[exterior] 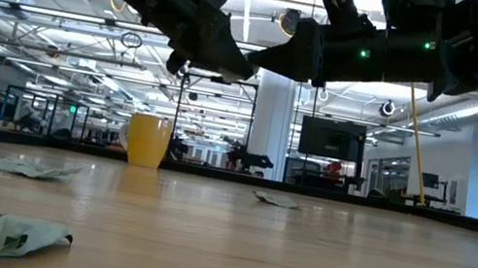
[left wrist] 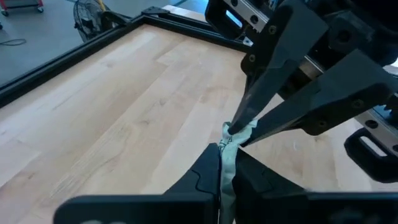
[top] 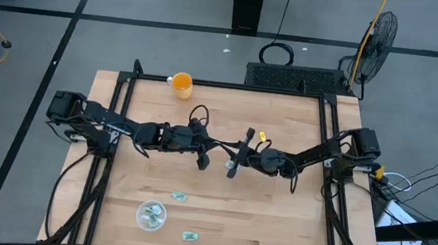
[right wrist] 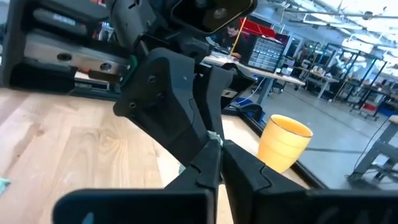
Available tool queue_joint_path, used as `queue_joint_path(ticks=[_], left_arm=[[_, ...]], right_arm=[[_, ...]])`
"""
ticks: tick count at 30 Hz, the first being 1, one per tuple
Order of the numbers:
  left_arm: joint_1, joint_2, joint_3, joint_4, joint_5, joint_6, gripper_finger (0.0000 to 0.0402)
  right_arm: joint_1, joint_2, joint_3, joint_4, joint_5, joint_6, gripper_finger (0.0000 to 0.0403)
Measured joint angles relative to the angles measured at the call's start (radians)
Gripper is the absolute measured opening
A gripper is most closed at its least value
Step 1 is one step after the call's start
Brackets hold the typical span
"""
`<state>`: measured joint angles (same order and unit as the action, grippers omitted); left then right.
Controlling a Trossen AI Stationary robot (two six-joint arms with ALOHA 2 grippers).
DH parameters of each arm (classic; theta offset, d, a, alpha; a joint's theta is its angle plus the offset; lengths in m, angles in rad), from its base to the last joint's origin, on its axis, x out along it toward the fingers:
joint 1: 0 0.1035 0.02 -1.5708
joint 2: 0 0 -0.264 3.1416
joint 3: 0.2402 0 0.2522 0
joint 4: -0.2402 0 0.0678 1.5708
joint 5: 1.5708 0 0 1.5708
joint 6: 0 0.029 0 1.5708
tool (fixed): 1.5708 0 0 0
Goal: Pick and place Stevia / Truvia into bins
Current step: Put the stevia packet into the transparent container
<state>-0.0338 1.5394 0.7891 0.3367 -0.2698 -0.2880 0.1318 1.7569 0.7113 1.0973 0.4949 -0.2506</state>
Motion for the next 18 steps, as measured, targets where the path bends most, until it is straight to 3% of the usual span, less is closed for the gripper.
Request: queue_joint_path(ticks=[12, 18], left_arm=[[-0.013, -0.008, 0.000, -0.135, 0.012, -0.008, 0.0016], [-0.093, -0.142, 0.000, -0.389, 0.143, -0.081, 0.0011]], right_arm=[[0.004, 0.000, 0.000, -0.029, -0.003, 0.100, 0.0129], [0.021, 0.000, 0.000, -0.055, 0.001, 0.029, 0.0169]])
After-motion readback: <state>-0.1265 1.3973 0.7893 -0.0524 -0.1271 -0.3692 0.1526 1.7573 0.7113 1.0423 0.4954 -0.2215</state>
